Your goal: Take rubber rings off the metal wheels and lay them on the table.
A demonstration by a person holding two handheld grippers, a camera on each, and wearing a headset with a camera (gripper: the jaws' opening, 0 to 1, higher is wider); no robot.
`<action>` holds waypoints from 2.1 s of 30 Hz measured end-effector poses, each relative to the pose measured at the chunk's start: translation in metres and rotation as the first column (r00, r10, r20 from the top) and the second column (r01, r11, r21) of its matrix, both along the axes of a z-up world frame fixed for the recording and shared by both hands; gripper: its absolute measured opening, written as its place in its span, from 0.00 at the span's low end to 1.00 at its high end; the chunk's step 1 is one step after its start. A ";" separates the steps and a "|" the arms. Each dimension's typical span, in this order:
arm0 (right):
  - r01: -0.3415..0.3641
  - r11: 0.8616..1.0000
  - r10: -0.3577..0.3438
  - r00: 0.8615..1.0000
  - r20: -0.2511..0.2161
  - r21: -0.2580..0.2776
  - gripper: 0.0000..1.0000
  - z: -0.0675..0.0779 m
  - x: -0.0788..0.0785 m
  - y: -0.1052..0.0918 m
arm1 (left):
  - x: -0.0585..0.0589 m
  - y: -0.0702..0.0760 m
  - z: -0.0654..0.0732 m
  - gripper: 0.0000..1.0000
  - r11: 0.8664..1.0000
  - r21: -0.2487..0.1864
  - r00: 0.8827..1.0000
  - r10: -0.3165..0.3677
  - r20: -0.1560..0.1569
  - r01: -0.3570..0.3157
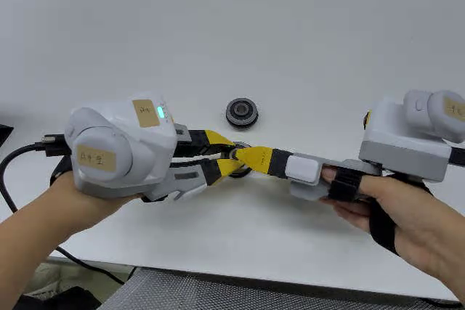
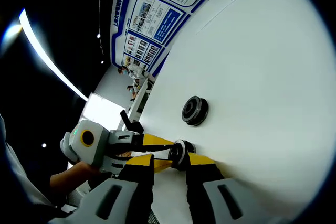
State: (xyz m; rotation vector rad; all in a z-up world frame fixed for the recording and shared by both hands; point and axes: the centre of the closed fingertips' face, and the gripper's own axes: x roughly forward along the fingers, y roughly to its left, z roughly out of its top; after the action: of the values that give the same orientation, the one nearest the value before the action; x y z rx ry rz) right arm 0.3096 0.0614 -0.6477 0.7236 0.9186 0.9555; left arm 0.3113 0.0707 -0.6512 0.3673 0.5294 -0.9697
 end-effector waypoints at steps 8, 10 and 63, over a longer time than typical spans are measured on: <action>0.019 0.999 -0.019 0.999 -0.027 -0.031 0.09 -0.009 0.004 -0.003 | 0.000 0.000 0.000 0.11 1.000 0.000 1.000 0.000 0.000 0.000; 0.022 0.999 -0.024 0.999 -0.026 -0.042 0.08 -0.010 0.004 -0.003 | 0.000 0.000 0.000 0.11 1.000 0.000 1.000 0.000 0.000 0.000; 0.000 0.990 0.003 1.000 0.024 -0.140 0.00 -0.005 0.002 0.000 | 0.001 0.001 0.000 0.11 1.000 -0.001 1.000 -0.001 0.004 0.001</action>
State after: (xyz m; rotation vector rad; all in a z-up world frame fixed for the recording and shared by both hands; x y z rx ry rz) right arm 0.3115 0.0613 -0.6528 0.5914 0.9548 0.8897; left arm 0.3122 0.0719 -0.6516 0.3689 0.5254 -0.9697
